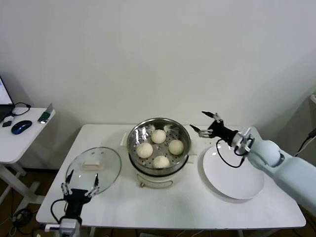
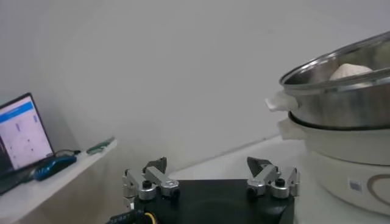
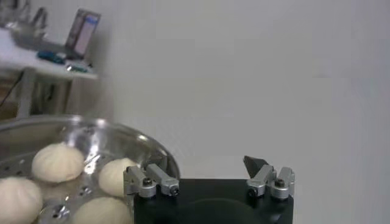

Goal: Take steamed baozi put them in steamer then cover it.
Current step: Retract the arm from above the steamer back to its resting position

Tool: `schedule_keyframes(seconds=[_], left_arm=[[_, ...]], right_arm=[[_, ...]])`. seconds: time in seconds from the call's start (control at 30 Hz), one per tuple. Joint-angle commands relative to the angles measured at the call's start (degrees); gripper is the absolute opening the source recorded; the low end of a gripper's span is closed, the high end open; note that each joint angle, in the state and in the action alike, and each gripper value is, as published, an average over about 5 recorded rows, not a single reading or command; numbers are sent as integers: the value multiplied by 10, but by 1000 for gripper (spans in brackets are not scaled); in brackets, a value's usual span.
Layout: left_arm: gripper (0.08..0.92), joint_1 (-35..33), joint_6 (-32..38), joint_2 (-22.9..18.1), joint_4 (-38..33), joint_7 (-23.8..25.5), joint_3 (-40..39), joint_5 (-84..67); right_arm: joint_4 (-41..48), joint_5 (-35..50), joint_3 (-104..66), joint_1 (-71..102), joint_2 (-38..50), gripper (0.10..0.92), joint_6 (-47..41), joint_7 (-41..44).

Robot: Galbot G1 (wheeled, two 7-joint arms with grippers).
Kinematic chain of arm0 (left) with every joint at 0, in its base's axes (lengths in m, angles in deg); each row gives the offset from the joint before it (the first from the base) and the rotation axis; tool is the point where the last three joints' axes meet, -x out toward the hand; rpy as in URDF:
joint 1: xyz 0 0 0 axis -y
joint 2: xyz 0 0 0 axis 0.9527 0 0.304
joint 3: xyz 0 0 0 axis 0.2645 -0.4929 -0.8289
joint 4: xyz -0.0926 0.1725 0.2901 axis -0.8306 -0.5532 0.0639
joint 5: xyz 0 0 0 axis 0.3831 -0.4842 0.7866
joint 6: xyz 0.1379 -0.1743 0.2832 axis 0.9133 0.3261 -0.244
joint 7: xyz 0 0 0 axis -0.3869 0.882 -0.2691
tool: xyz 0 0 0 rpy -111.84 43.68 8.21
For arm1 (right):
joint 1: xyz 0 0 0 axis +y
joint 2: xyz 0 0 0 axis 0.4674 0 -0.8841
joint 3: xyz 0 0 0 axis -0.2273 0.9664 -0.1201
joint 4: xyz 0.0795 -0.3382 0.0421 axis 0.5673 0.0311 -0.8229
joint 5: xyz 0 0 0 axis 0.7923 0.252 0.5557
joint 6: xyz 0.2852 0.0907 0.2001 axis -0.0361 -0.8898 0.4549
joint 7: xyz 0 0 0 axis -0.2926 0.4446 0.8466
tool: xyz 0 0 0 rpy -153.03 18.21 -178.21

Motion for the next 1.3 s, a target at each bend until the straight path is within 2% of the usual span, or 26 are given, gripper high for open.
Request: schedule_keyframes(seconds=[0.03, 0.3, 0.43, 0.63, 0.87, 1.3], left_arm=[[823, 17, -22, 10, -3, 12, 10, 168], [823, 32, -49, 49, 15, 46, 8, 549], [823, 57, -49, 59, 61, 47, -18, 625], [823, 122, -16, 45, 178, -10, -28, 687], [823, 186, 8, 45, 290, -52, -25, 724], [823, 262, 21, 48, 379, -71, -19, 740]], right_arm=[[-42, -70, -389, 351, -115, 823, -11, -24], [-60, -74, -467, 441, -216, 823, -35, -31], [-58, -80, -482, 467, -242, 823, -36, -29], [-56, -99, -494, 492, -267, 823, -35, -21], [-49, -113, -498, 512, -277, 823, -30, -11], [-47, -140, -507, 530, -300, 823, -16, -3]])
